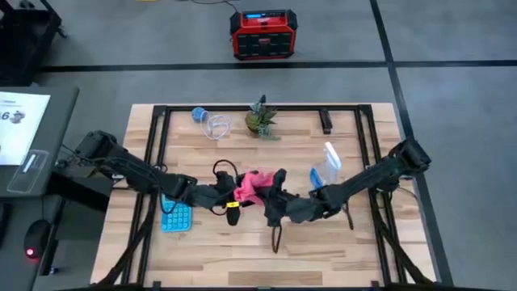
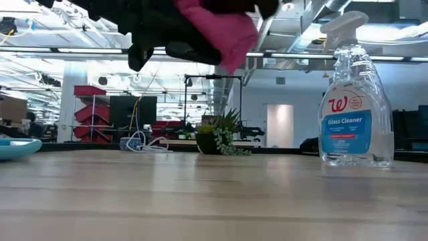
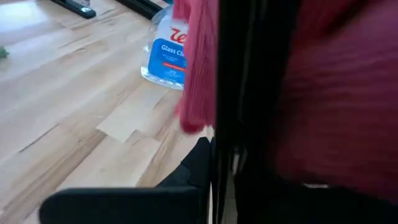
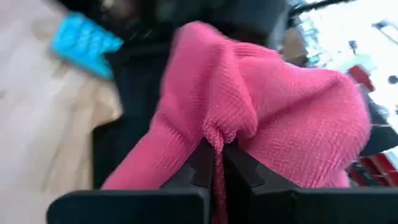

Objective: Apply microfiber cloth
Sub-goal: Wipe the back of the cellphone with a microfiber cloth

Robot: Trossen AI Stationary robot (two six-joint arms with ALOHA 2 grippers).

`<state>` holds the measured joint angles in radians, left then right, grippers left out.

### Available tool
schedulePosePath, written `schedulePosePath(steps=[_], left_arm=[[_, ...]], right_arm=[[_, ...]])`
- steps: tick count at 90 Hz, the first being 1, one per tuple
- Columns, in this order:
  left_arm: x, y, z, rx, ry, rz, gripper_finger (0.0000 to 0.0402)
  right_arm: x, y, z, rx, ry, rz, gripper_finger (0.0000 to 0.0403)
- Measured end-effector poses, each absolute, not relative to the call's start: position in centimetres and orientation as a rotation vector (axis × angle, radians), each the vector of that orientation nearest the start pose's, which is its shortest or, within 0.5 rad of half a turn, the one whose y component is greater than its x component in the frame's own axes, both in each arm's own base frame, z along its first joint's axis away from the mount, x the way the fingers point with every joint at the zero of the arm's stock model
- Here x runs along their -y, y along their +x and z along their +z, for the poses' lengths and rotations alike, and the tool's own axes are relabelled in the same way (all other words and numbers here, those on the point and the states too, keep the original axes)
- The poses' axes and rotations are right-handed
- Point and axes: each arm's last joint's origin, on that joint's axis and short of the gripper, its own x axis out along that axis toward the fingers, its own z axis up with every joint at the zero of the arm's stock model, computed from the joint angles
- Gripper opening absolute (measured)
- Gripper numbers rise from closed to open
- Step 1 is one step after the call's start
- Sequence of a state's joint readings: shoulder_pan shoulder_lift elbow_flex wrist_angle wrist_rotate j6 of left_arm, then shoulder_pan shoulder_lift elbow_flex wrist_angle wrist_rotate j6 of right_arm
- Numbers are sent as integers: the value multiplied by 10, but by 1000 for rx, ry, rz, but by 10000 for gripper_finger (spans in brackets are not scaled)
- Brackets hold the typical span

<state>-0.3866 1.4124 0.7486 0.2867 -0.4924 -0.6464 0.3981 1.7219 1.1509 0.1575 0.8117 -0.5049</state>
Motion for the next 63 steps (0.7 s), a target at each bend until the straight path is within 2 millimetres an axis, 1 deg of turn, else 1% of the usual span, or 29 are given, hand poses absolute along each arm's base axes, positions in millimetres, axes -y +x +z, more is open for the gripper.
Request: schedulePosePath(steps=[10, 19, 30, 35, 45, 56, 63], left_arm=[[100, 278, 226, -294, -473, 204, 11], [101, 278, 227, -288, -473, 186, 11], [102, 278, 232, -253, -481, 186, 11], [102, 278, 233, -252, -477, 181, 11], [103, 278, 232, -260, -471, 169, 11], [104, 278, 231, -269, -460, 164, 11], [103, 278, 231, -267, -456, 173, 11]], right_arm=[[-132, 350, 246, -477, -698, -300, 0], [-136, 348, 251, -451, -691, -298, 0], [-136, 350, 264, -349, -653, -429, 0], [-134, 352, 269, -316, -635, -449, 0], [-132, 354, 267, -321, -649, -369, 0], [-132, 352, 257, -403, -658, -246, 0], [-131, 350, 251, -451, -658, -209, 0]])
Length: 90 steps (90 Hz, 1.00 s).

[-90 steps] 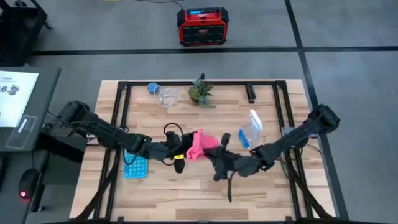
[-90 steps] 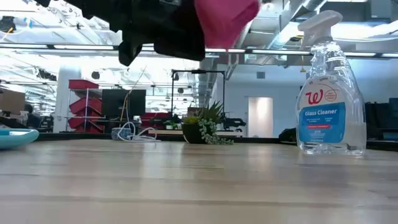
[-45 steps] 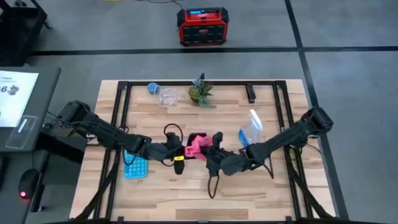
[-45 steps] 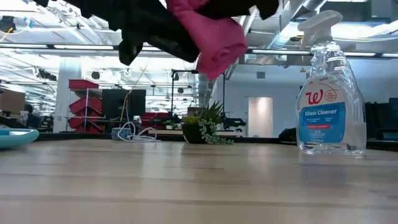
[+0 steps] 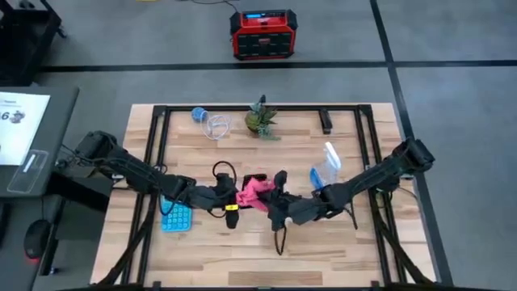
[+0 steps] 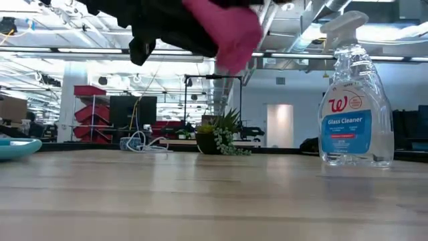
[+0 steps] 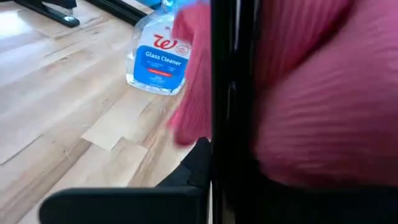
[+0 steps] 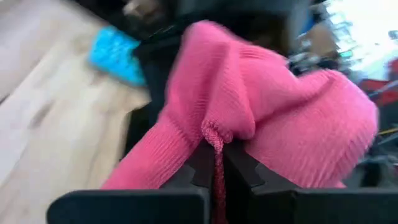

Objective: Apply microfiber cloth
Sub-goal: Wipe the back of the cellphone with a microfiber cloth

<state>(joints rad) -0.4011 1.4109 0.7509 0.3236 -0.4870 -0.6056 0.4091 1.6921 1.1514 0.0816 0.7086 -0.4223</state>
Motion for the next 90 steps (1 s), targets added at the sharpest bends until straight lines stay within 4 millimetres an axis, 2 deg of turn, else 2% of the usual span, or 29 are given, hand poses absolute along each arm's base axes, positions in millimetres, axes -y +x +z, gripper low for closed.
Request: schedulePosePath(steps=[8, 21, 28, 40, 54, 62, 71, 82, 90], left_arm=[[103, 278, 231, -261, -455, 183, 11], [102, 279, 234, -228, -469, 199, 7], [102, 279, 234, -232, -469, 200, 6], [103, 278, 232, -258, -453, 179, 5], [104, 278, 230, -270, -439, 179, 5], [104, 277, 230, -274, -436, 182, 5], [104, 278, 231, -256, -443, 186, 4], [103, 278, 233, -242, -448, 203, 4], [103, 278, 232, -249, -448, 193, 4]], right_arm=[[-130, 351, 252, -440, -653, -228, 0], [-127, 355, 269, -316, -625, -466, 0], [-124, 357, 277, -250, -578, -515, 0], [-125, 359, 275, -242, -583, -386, 0], [-126, 359, 257, -354, -614, -242, 0], [-127, 357, 255, -386, -624, -217, 0], [-127, 352, 263, -380, -634, -310, 0], [-122, 344, 283, -320, -590, -512, 0], [-119, 342, 293, -278, -549, -510, 0]])
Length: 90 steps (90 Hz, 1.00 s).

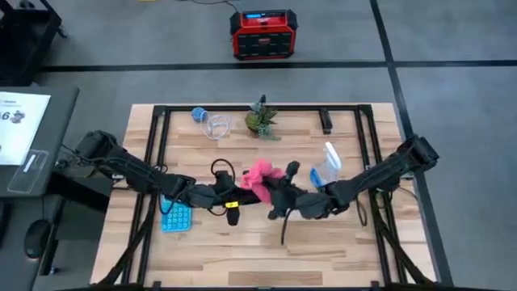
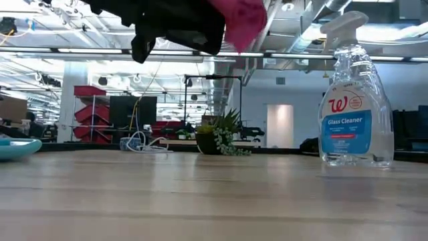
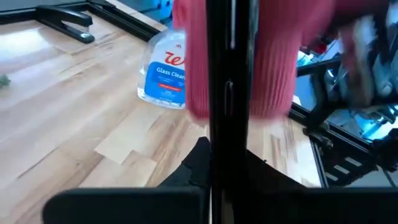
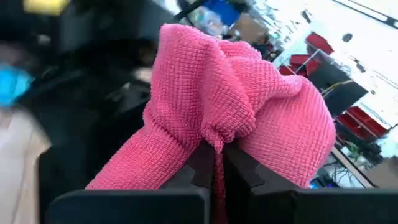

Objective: Apply microfiber cloth
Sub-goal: Wipe the back of the cellphone with a microfiber cloth

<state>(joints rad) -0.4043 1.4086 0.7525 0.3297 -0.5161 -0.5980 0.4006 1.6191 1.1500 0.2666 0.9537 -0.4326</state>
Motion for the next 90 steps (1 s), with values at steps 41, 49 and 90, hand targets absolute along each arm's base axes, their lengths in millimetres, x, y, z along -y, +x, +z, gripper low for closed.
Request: schedulePosePath(steps=[41, 49, 90], left_arm=[[103, 278, 233, -243, -435, 201, 4], [103, 278, 233, -241, -439, 202, 4], [104, 278, 230, -266, -422, 189, 4]], right_arm=[[-116, 339, 280, -378, -518, -384, 0], [-114, 339, 295, -284, -484, -453, 0], [-124, 347, 263, -415, -541, -211, 0]])
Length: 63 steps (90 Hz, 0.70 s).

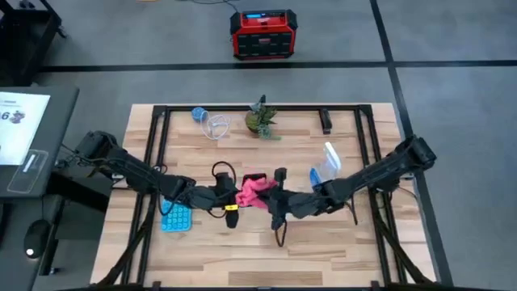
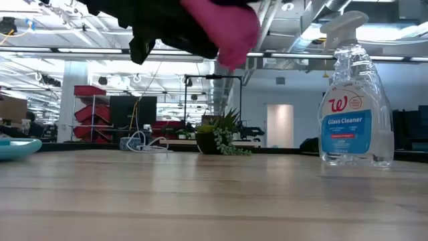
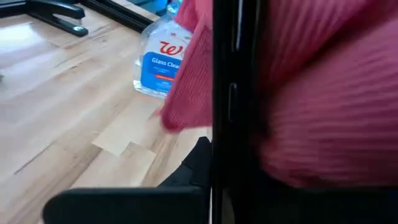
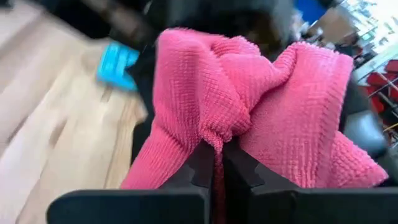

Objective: Apply microfiber cloth
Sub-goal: Wipe the back of the cellphone with a microfiber cloth

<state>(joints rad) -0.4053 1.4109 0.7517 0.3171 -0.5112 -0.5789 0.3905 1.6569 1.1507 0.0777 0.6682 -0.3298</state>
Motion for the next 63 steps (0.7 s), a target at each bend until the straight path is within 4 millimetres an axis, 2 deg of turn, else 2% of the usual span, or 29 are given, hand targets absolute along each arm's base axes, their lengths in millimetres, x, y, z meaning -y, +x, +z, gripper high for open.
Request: schedulePosePath(steps=[15, 27, 37, 49, 63], left_arm=[[104, 278, 232, -249, -431, 190, 4], [104, 278, 232, -259, -430, 177, 4], [104, 278, 232, -258, -430, 178, 4], [104, 277, 231, -263, -425, 187, 4], [105, 277, 229, -274, -415, 195, 4]], right_arm=[[-128, 348, 281, -276, -534, -339, 0], [-128, 356, 298, -180, -505, -278, 0], [-127, 370, 285, -202, -507, -176, 0], [-127, 384, 268, -282, -557, -164, 0], [-125, 384, 257, -388, -593, -205, 0]])
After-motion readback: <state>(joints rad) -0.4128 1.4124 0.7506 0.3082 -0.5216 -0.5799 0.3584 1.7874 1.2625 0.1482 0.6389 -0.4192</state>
